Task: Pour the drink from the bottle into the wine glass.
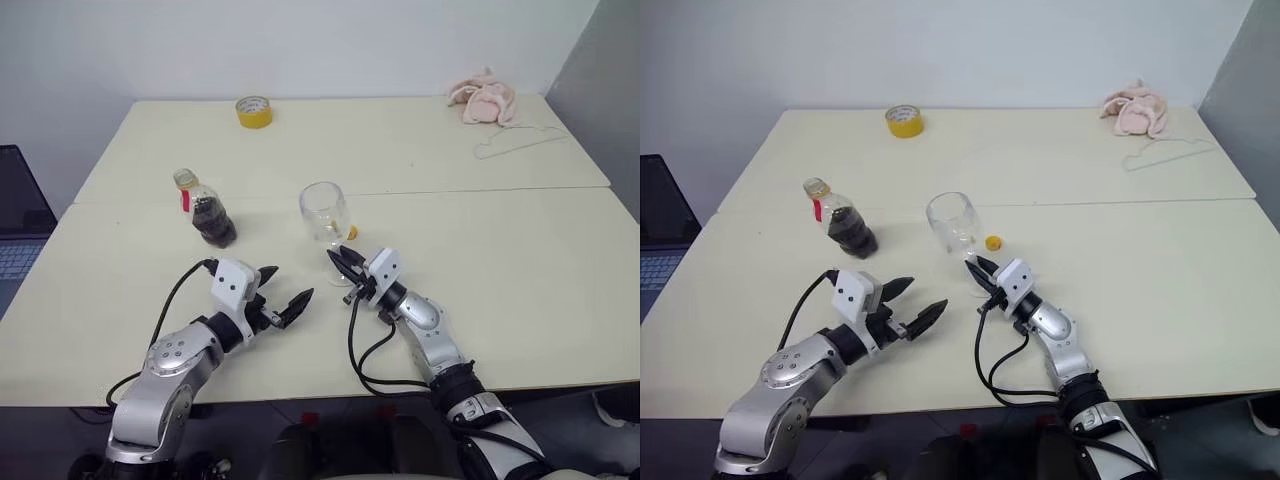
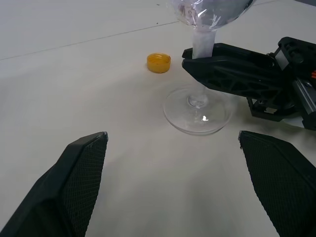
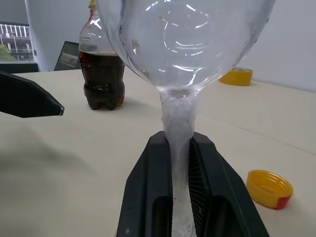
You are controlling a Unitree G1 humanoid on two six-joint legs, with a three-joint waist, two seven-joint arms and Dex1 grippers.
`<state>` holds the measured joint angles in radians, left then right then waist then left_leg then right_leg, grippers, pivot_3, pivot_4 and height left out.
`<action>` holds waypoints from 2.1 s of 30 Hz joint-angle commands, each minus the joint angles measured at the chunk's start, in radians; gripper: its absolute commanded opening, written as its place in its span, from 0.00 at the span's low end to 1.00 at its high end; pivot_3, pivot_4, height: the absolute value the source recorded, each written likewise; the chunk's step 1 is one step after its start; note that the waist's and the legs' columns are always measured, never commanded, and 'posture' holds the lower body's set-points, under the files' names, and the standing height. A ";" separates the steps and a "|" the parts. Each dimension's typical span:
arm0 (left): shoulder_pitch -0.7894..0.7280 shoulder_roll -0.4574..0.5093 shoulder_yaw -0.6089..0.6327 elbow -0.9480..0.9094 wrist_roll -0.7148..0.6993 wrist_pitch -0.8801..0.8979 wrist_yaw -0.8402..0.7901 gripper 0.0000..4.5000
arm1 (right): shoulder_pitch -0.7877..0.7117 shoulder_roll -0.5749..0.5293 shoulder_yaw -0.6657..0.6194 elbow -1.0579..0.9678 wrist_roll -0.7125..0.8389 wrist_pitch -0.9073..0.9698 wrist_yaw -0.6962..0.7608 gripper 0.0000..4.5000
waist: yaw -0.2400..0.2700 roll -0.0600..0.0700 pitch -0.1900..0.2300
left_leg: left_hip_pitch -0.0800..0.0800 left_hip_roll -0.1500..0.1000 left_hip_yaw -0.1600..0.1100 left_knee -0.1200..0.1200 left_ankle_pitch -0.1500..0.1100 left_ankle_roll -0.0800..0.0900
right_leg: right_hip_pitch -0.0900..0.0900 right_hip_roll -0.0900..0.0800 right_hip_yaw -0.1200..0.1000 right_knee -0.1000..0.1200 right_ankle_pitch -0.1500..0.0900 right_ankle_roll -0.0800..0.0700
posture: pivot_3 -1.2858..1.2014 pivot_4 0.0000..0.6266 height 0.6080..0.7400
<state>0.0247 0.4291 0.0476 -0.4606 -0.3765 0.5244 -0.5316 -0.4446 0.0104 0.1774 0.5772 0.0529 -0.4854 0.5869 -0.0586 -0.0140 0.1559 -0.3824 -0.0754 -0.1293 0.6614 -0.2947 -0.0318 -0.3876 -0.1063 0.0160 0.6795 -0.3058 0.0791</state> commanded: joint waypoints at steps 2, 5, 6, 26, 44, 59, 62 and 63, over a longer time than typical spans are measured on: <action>-0.009 0.010 0.006 -0.028 0.003 -0.009 0.007 1.00 | 0.026 -0.011 0.007 0.028 -0.008 0.015 0.003 0.04 | 0.000 0.000 -0.001 | 0.000 0.000 0.000 0.000 0.000 0.000 | 0.000 0.000 0.000 0.000 0.000 0.000 | 0.52 0.24 1.00; -0.008 0.013 0.004 -0.024 0.010 -0.014 0.006 1.00 | 0.028 -0.020 -0.001 0.039 -0.010 0.014 -0.014 0.20 | 0.001 -0.001 -0.003 | 0.001 0.000 0.000 0.000 0.000 0.000 | 0.000 0.000 0.000 0.000 0.000 0.000 | 0.52 0.24 1.00; -0.008 0.014 0.003 -0.023 0.012 -0.015 0.006 1.00 | 0.027 -0.022 -0.001 0.039 -0.009 0.013 -0.014 0.25 | 0.003 -0.001 -0.004 | 0.001 0.000 0.000 0.000 0.000 0.000 | 0.001 0.000 0.000 0.000 0.000 0.000 | 0.52 0.24 1.00; -0.015 0.011 -0.001 -0.003 0.032 -0.032 0.007 1.00 | -0.011 -0.086 -0.042 0.044 0.002 0.023 -0.064 0.99 | 0.019 -0.003 -0.005 | 0.001 -0.001 -0.001 0.001 0.000 0.000 | 0.002 0.000 0.000 -0.001 0.000 0.000 | 0.52 0.24 1.00; -0.026 0.008 -0.011 0.026 0.047 -0.054 -0.003 1.00 | 0.054 -0.157 -0.040 -0.102 0.035 0.108 0.019 0.99 | 0.020 -0.003 -0.005 | 0.001 -0.001 0.000 0.001 0.000 0.000 | 0.002 0.000 0.000 -0.001 0.000 0.000 | 0.52 0.24 1.00; -0.026 0.022 0.008 0.045 0.041 -0.065 -0.021 1.00 | 0.179 -0.367 -0.025 -0.445 0.165 0.470 0.279 0.99 | 0.027 -0.002 -0.004 | 0.000 -0.001 0.000 0.001 0.000 0.000 | 0.002 0.000 0.000 -0.002 0.000 0.000 | 0.52 0.24 1.00; -0.021 0.033 0.036 0.050 0.030 -0.067 -0.024 1.00 | 0.199 -0.442 -0.050 -0.488 0.188 0.544 0.310 0.99 | 0.028 -0.002 -0.004 | 0.000 -0.001 0.000 0.001 0.000 0.000 | 0.002 0.000 0.000 -0.003 0.000 0.000 | 0.52 0.24 1.00; -0.018 0.037 0.048 0.052 0.026 -0.068 -0.028 1.00 | 0.204 -0.467 -0.069 -0.504 0.199 0.563 0.309 0.99 | 0.029 -0.002 -0.004 | 0.000 -0.001 0.000 0.001 0.000 0.001 | 0.003 0.000 0.000 -0.003 0.000 0.000 | 0.52 0.24 1.00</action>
<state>0.0073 0.4502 0.0603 -0.3922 -0.3330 0.4781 -0.5535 -0.2435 -0.4288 0.1550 0.1264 0.2229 0.0475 0.8824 -0.0298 -0.0164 0.1518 -0.3825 -0.0762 -0.1293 0.6621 -0.2951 -0.0313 -0.3851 -0.1067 0.0163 0.6766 -0.3059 0.0791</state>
